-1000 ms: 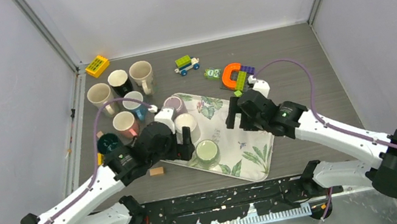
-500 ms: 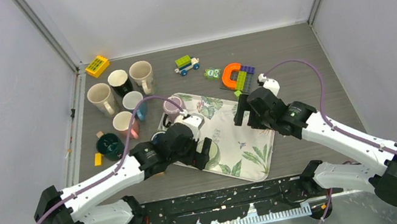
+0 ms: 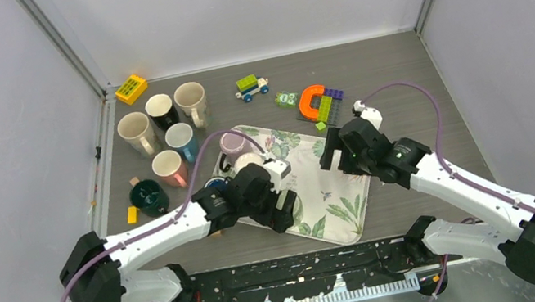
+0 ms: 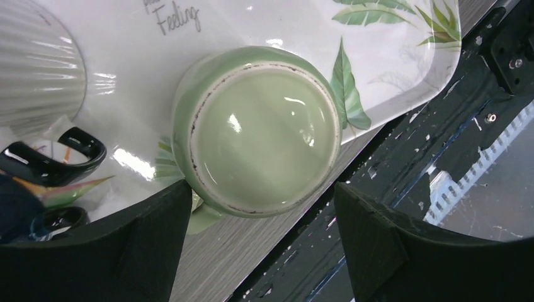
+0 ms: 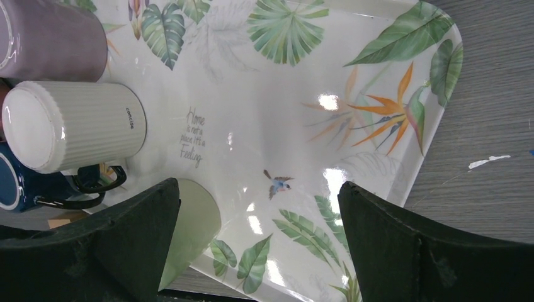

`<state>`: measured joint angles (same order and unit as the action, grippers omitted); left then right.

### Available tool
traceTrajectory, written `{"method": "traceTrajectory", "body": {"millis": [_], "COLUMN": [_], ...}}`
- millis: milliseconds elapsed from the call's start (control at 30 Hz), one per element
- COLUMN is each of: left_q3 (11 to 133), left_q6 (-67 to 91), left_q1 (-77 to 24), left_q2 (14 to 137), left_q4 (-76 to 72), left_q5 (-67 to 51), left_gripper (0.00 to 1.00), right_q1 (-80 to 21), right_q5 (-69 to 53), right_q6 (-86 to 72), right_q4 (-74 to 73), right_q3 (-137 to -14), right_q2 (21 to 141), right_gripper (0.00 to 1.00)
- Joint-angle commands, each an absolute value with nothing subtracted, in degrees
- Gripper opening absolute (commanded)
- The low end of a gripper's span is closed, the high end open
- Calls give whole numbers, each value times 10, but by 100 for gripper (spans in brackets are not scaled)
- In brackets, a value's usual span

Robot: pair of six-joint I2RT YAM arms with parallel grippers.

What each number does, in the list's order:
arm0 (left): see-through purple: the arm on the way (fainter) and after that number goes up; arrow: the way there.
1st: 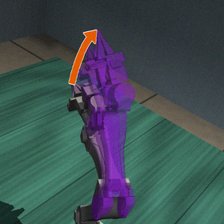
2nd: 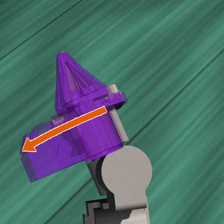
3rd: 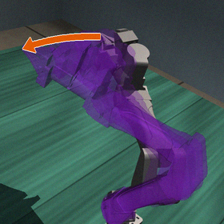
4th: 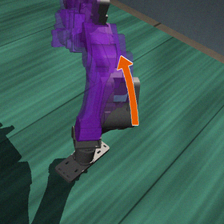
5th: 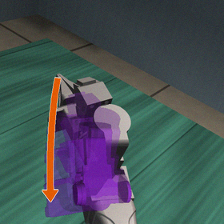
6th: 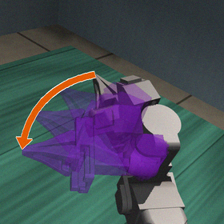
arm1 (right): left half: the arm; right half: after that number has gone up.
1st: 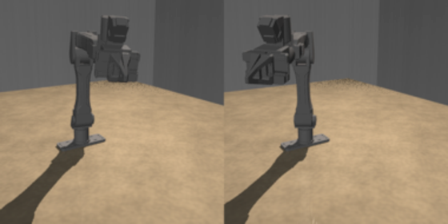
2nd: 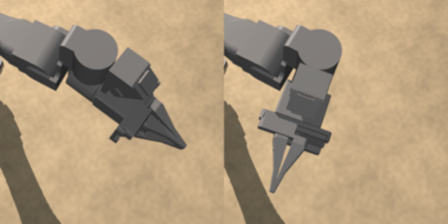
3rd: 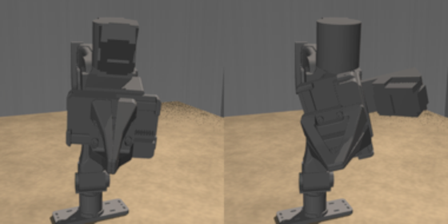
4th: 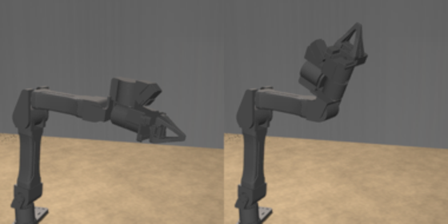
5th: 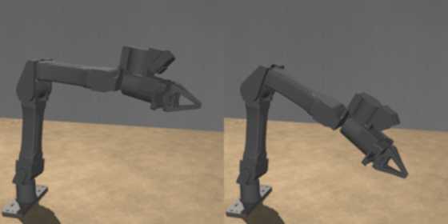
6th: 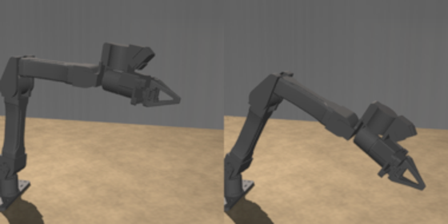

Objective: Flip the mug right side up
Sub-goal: Turn over the cup on the tray.

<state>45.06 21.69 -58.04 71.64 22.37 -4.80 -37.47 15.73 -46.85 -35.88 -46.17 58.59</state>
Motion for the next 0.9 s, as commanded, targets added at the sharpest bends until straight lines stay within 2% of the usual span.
{"method": "traceTrajectory", "body": {"millis": [0,333,700,867], "left_q3": [485,541,561,575], "left_q6": [238,215,188,178], "left_q1": [-590,-639,-658,-663], "left_q2": [747,818,857,874], "left_q4": [172,191,203,197], "left_q5": [-68,9,68,92], "left_gripper": [81,53,44,36], "right_q1": [-367,-355,-350,-349], "right_q5": [158,166,167,167], "right_q6": [-465,-463,-464,-462], "right_q4": [-348,-357,-350,-351], "right_q3": [-455,-446,-440,-440], "right_q2": [565,547,541,539], "right_gripper": [100,100,100,100]}}
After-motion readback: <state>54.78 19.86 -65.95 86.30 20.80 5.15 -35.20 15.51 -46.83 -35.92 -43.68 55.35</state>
